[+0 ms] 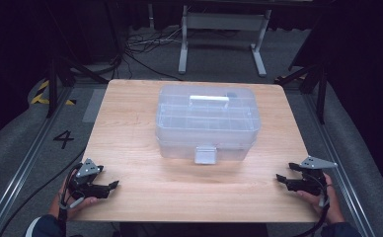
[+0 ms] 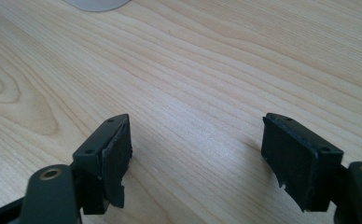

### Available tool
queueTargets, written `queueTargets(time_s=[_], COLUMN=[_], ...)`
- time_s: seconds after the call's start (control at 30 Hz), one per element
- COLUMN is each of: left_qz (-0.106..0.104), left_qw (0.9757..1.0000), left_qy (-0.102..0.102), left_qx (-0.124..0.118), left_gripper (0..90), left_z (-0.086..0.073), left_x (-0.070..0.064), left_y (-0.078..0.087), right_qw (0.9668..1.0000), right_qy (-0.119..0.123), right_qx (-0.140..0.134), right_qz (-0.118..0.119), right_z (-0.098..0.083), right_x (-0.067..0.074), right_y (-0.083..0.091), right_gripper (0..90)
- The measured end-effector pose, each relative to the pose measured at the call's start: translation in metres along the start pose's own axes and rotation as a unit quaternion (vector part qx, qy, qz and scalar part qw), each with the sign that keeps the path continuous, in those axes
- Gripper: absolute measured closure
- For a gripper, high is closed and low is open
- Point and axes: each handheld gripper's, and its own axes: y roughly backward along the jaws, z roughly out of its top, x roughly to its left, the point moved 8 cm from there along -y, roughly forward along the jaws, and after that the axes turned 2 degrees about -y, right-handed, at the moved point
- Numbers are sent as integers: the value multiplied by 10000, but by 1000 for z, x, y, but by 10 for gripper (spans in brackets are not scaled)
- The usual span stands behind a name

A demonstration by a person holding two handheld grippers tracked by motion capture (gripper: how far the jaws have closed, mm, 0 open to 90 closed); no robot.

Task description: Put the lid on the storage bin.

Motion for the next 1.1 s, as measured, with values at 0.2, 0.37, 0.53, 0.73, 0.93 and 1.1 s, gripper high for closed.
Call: queueTargets(time_s=[0.2, 0.37, 0.53, 0.73, 0.93, 1.1], left_qz=[-11, -4, -2, -1, 24, 48], left_qw=[10000, 10000, 10000, 10000, 10000, 10000], left_qy=[-7, -4, -2, -3, 22, 43], left_qx=[-2, 4, 4, 4, 19, 15], left_gripper=[163, 160, 160, 160, 157, 154], left_z=[0, 0, 0, 0, 1, 1], left_x=[0, 0, 0, 0, 0, 0], left_y=[0, 0, 0, 0, -1, -1], right_qw=[10000, 10000, 10000, 10000, 10000, 10000], right_qy=[-14, -15, -17, -12, -12, -12], right_qx=[-1, -1, 1, 5, 5, 5], right_qz=[8, 5, 0, 2, 2, 0], right_z=[0, 0, 0, 0, 0, 0], right_x=[0, 0, 0, 0, 0, 0], right_y=[0, 0, 0, 0, 0, 0], right_gripper=[249, 246, 245, 245, 245, 245])
